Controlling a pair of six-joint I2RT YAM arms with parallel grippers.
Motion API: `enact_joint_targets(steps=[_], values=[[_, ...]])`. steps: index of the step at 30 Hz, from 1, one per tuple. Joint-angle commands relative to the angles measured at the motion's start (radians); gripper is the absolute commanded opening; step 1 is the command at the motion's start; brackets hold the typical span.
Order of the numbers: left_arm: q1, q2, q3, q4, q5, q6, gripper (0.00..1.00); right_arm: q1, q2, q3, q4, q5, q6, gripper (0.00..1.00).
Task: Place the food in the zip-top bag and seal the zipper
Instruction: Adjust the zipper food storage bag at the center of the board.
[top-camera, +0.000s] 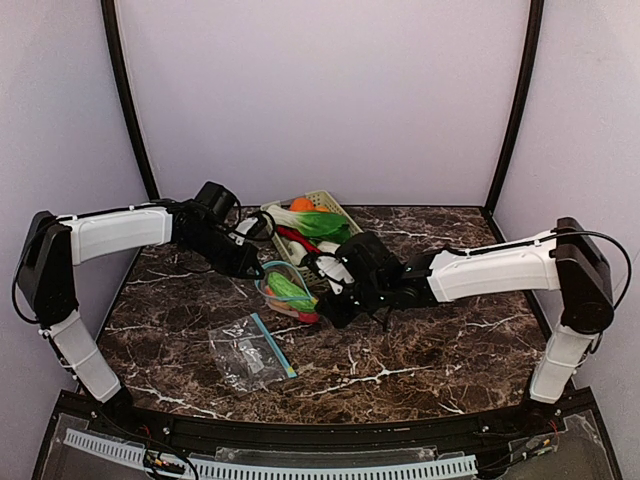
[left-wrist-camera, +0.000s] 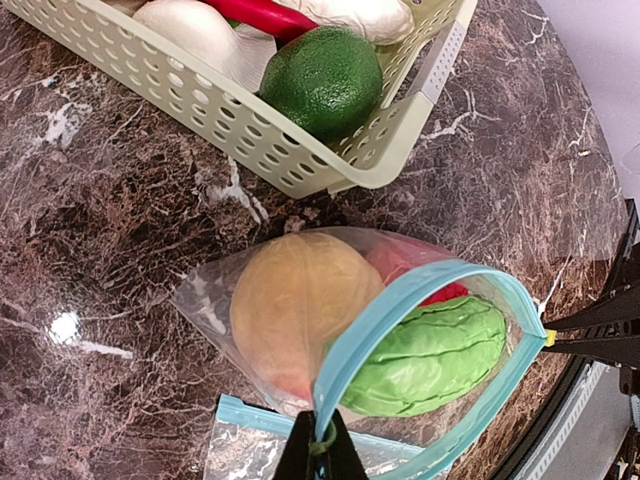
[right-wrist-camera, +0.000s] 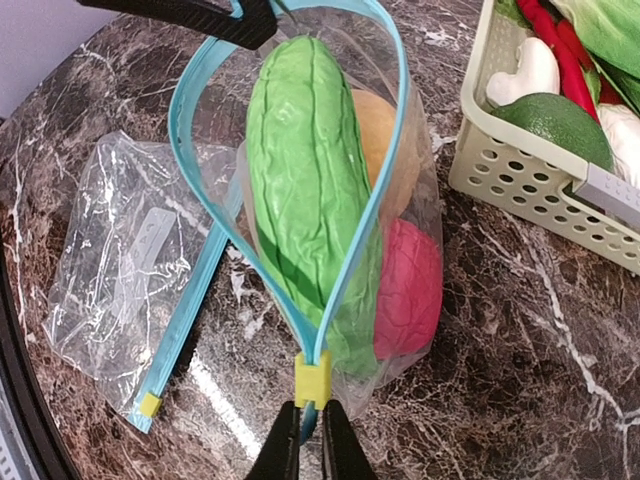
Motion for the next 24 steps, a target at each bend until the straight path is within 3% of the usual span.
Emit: enact_joint_targets(steps=[1,11,19,21,24], values=[[0.006,0.001,0.023,-0.027,0.0,0.015,0.01,-0.001,0.012,0.025,0.027,0.015,-0.007,0.01],[0.006,-0.059,0.009,-0.039,-0.062,0.011,0.01,0.0,-0.069,-0.021,0.012,-0.095,-0.067,0.0],[-0.023,-0.321,-0.214,0.074,-0.003,-0.132,0.16,0.0,-0.139,-0.081,-0.033,-0.332,-0.14,0.0],[-0.041,-0.379,-0.258,0.065,-0.012,-0.152,0.24,0.0,-0.142,-0.097,-0.032,-0.35,-0.142,0.0],[-0.056,-0.462,-0.326,0.046,-0.039,-0.164,0.48,0.0,-0.148,-0.12,-0.015,-0.391,-0.144,0.0]])
